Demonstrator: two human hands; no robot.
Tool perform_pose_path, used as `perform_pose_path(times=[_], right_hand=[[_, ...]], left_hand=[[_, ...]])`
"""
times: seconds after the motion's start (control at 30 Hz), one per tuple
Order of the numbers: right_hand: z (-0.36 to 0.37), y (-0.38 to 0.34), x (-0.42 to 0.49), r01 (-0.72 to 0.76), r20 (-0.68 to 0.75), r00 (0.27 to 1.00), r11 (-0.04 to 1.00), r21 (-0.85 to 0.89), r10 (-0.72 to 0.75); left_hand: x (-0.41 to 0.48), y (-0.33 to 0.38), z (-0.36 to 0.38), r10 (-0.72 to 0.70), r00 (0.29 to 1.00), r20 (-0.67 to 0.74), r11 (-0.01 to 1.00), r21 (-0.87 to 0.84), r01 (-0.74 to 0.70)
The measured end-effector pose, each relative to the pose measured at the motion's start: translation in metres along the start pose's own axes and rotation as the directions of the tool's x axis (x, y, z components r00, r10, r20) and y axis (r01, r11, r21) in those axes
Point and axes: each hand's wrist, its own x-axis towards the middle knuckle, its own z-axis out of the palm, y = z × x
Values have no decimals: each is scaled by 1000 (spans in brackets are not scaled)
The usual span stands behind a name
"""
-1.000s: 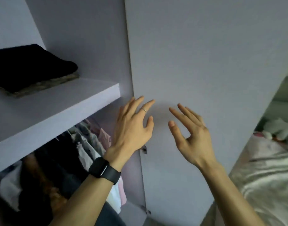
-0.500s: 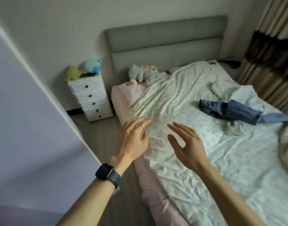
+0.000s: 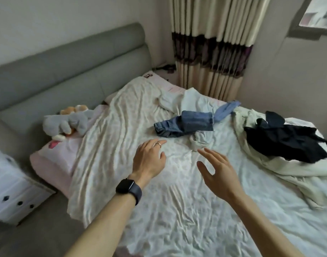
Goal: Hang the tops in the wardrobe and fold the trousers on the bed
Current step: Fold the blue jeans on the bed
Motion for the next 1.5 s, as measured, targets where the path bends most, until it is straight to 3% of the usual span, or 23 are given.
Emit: perform_pose_path(times=[0.27, 0.5, 0.63, 0.8, 0.97, 1.1, 1.23, 1.33, 1.4, 1.5], right_hand=[[94, 85, 94, -331, 126, 930, 936, -122, 346], [211, 180, 179, -432, 346, 793, 863, -261, 502], [269, 237, 213, -463, 463, 682, 824, -325, 566], [349, 286, 220, -452, 579, 557, 802, -390, 596], [383, 292, 196, -487, 518, 584, 780, -392, 625], [386, 298, 201, -488, 560, 547, 781, -391, 622], [373, 296, 202, -483, 622, 472, 773, -411, 625], [345, 273, 201, -534, 664, 454, 778, -331, 594], [318, 244, 201, -658, 635, 493, 732, -174, 594], [275, 188, 189, -735, 475, 632, 669, 115, 612]], left_hand=[[156, -61, 120, 69, 937, 342, 989, 97, -108], [261, -134, 244, -21, 854, 520, 950, 278, -146], [310, -157, 310, -45, 852, 522, 918, 358, -171], [365, -197, 363, 26, 958, 285, 889, 432, -153], [406, -239, 393, -6, 953, 302, 832, 530, -163], [408, -249, 391, 67, 950, 306, 792, 562, -238], [394, -217, 355, 27, 951, 308, 952, 282, -118], [380, -170, 305, 10, 927, 376, 1000, -1, -11], [370, -130, 261, 34, 917, 396, 986, -163, 33], [340, -69, 204, 125, 907, 402, 963, -270, -13]])
